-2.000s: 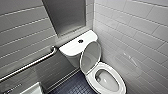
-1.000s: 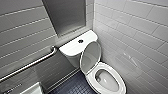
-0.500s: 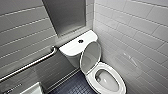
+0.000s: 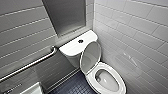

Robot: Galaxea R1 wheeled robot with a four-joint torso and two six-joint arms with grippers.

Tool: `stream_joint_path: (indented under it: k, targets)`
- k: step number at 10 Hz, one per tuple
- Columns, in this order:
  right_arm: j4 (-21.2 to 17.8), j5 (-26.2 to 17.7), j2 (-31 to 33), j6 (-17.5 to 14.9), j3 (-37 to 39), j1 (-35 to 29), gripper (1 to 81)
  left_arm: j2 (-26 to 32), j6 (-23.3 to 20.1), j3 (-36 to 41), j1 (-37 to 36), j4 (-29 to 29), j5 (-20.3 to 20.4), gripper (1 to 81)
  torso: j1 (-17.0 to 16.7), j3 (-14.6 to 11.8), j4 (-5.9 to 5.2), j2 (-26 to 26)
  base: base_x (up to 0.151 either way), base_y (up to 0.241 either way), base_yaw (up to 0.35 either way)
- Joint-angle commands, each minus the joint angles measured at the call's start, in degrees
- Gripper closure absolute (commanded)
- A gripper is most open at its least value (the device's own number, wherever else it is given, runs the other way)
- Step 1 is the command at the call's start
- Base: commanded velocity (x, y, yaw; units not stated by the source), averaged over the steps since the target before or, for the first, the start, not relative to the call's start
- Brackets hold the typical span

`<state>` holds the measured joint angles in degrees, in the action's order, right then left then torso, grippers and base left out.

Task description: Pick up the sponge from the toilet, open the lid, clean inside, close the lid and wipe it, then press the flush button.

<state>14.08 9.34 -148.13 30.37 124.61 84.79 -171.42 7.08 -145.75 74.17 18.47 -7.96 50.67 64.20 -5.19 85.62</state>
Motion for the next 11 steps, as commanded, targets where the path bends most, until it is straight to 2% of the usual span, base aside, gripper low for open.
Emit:
stream_joint_path:
  k: [1, 2, 4, 5, 6, 7, 8, 11]
  targets:
    - [1.74, -4.50, -2.55, -0.31, 2.91, 2.10, 81.1, 6.27, -9.46, 10.13, -6.17, -13.11, -8.30, 1.0, 0.00, 0.00, 0.00, 0.00, 0.000, 0.000, 0.000]
    - [2.36, -4.50, -3.69, -0.31, 4.31, 2.63, 81.1, 7.06, -9.37, 10.48, -8.36, -13.81, -8.48, 1.0, 0.00, 0.00, 0.00, 0.00, 0.000, 0.000, 0.000]
    - [1.04, -4.33, -6.42, -0.40, 8.00, 3.51, 81.1, 7.85, -9.19, 12.07, -12.59, -16.45, -8.48, 1.0, 0.00, 0.00, 0.00, 0.00, 0.000, 0.000, 0.000]
    - [0.33, -4.33, -8.09, -1.54, 10.29, 4.21, 81.1, 8.99, -9.19, 13.91, -15.73, -19.08, -9.09, 1.0, 0.00, 0.00, 0.00, 0.00, 0.000, 0.000, 0.000]
    - [-3.21, -4.33, -9.74, -6.06, 12.04, 4.82, 81.1, 10.99, -9.19, 16.95, -18.56, -22.04, -9.09, 1.0, 0.00, 0.00, 0.00, 0.00, 0.000, 0.000, 0.000]
    - [-10.47, -4.42, -10.20, -12.43, 12.93, 5.00, 81.1, 13.30, -9.19, 20.15, -21.29, -24.18, -9.18, 1.0, 0.00, 0.00, 0.00, 0.00, 0.000, 0.000, 0.000]
    - [-15.90, -4.50, -10.11, -18.49, 12.49, 5.18, 81.1, 15.56, -9.10, 23.46, -24.18, -26.01, -9.09, 1.0, 0.00, 0.00, 0.00, 0.00, 0.000, 0.000, 0.000]
    - [-13.73, -4.59, -8.09, -19.99, 8.36, 5.35, 81.1, 19.45, -9.11, 30.34, -31.31, -32.61, -9.09, 1.0, 0.00, 0.02, 0.00, -0.02, 0.000, 0.000, 0.000]
